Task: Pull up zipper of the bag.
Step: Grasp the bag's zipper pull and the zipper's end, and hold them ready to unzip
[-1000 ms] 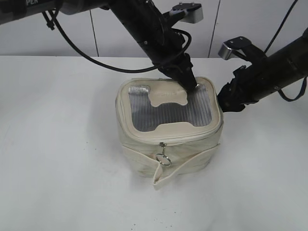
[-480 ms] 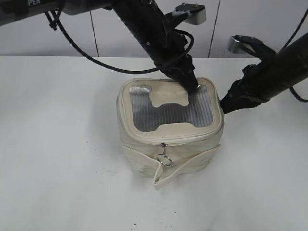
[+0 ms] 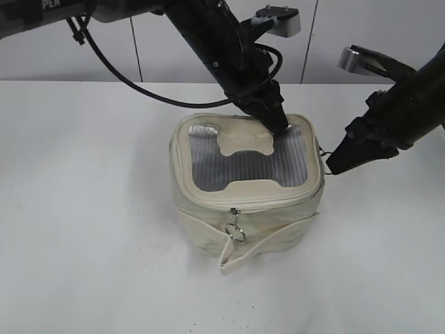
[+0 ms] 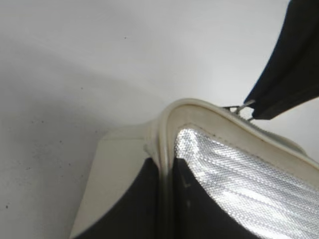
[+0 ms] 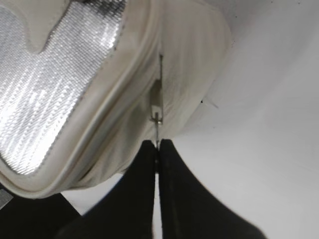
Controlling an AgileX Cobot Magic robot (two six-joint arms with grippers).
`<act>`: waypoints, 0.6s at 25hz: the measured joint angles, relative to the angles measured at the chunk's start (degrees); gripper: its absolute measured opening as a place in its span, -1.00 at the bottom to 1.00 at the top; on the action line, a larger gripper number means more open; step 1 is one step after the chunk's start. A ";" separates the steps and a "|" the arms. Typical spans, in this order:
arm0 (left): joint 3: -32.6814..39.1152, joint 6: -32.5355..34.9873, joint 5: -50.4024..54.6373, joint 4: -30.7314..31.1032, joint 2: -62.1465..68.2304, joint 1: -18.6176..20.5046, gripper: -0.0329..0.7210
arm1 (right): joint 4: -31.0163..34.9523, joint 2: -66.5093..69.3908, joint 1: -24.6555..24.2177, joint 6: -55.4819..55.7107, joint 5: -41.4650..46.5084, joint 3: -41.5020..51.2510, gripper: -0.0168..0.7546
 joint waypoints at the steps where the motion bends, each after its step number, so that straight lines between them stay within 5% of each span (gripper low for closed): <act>1: 0.00 0.00 0.06 0.00 0.00 0.00 -0.81 | 0.00 -0.28 0.00 0.49 0.84 0.00 -0.94; 15: 0.00 -2.06 0.70 -0.68 0.00 -0.17 -0.82 | -1.93 -12.06 0.19 10.12 4.91 10.23 -0.94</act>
